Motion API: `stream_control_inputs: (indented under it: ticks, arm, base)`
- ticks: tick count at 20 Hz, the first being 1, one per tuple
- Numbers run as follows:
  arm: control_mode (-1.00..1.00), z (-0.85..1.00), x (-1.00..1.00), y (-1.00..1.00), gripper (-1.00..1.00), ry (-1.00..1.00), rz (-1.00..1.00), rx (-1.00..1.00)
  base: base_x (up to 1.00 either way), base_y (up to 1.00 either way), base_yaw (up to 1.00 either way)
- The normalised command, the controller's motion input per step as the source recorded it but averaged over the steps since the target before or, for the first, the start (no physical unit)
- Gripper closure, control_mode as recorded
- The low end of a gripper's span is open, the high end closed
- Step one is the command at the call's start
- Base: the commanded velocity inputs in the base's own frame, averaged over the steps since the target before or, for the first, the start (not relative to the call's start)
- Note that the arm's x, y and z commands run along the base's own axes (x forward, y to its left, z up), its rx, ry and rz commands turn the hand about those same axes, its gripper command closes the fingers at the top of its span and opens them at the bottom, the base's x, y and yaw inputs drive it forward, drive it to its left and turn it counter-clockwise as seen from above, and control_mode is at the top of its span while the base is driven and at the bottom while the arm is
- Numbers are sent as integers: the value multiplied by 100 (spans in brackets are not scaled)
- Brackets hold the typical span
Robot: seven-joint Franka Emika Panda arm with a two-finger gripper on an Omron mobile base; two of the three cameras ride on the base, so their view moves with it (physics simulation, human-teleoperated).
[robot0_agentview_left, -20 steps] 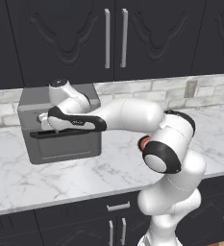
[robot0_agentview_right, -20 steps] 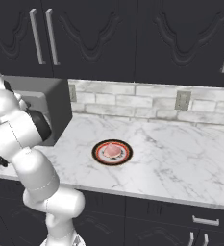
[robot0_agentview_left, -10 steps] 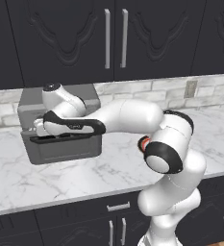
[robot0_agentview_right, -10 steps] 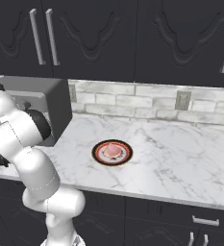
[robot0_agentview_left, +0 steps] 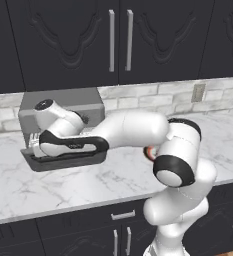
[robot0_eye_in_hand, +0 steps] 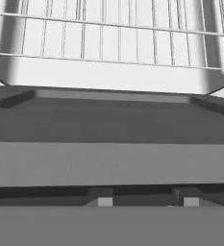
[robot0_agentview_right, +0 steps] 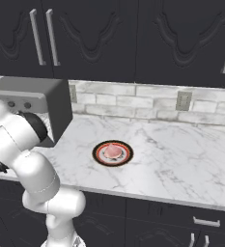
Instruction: Open the toaster oven door. Place the bread on the top rack in the toaster oven and place the steak on the bottom rack.
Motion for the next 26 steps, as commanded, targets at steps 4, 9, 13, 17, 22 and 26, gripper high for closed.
stream_control_inputs:
  ticks: [4, 9, 13, 17, 22, 26]
  arm:
    - [-100, -94, -55, 1, -100, 10, 0, -7]
    - [-100, -94, -50, 0, -100, 14, 0, -7]
    - [-100, -94, -34, -4, -100, 17, 0, -3]
    - [-100, -83, -9, 0, -100, 10, 0, 0]
    - [-100, -60, 0, 0, -100, 2, 0, 0]
    - [-100, -35, 0, -2, -100, 0, 0, 0]
  base:
    - [0, 0, 0]
    - [0, 0, 0]
    - [0, 0, 0]
    - [0, 0, 0]
    - [0, 0, 0]
    - [0, 0, 0]
